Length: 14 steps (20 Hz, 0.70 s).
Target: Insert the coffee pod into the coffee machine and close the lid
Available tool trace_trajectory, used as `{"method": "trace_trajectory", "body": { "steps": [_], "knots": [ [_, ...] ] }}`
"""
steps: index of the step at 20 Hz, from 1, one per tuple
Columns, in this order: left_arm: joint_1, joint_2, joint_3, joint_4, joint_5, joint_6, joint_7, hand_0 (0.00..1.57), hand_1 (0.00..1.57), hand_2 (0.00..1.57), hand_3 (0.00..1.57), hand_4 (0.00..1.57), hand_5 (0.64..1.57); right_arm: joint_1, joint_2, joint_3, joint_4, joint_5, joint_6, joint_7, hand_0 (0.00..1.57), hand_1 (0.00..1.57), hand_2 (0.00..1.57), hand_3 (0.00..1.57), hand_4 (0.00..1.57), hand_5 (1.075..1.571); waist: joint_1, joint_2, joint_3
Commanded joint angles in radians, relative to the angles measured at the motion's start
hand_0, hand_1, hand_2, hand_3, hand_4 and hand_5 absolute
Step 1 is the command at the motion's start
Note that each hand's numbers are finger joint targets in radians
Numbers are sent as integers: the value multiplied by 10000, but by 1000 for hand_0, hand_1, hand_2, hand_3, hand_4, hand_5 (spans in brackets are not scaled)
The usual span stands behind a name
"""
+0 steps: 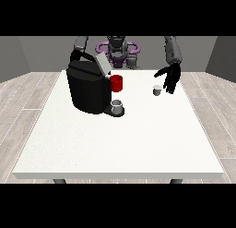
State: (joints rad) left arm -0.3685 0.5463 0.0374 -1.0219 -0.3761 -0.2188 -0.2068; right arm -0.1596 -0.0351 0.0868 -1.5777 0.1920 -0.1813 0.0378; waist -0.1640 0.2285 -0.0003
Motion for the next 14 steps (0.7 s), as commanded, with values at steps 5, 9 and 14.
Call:
{"method": "trace_trajectory", "body": {
  "steps": [5,9,14],
  "knots": [
    [-1332,-454,-250,756,-1187,846,132,760,760,877,622,0,1571,-1009,-118,-762,1410,-618,397,1,0,0,0,0,0,1571,337,136,4],
    [-1222,-362,-318,1742,-2147,2267,-1035,888,888,963,816,384,1571,-430,140,-77,891,-151,262,-252,0,0,0,0,0,1571,-49,343,-2],
    [-1439,-1015,-1337,1961,-3379,2389,-250,924,924,1016,845,413,1571,-754,341,86,1599,-17,-128,110,0,0,0,0,0,1571,142,-85,2]
  ]
}}
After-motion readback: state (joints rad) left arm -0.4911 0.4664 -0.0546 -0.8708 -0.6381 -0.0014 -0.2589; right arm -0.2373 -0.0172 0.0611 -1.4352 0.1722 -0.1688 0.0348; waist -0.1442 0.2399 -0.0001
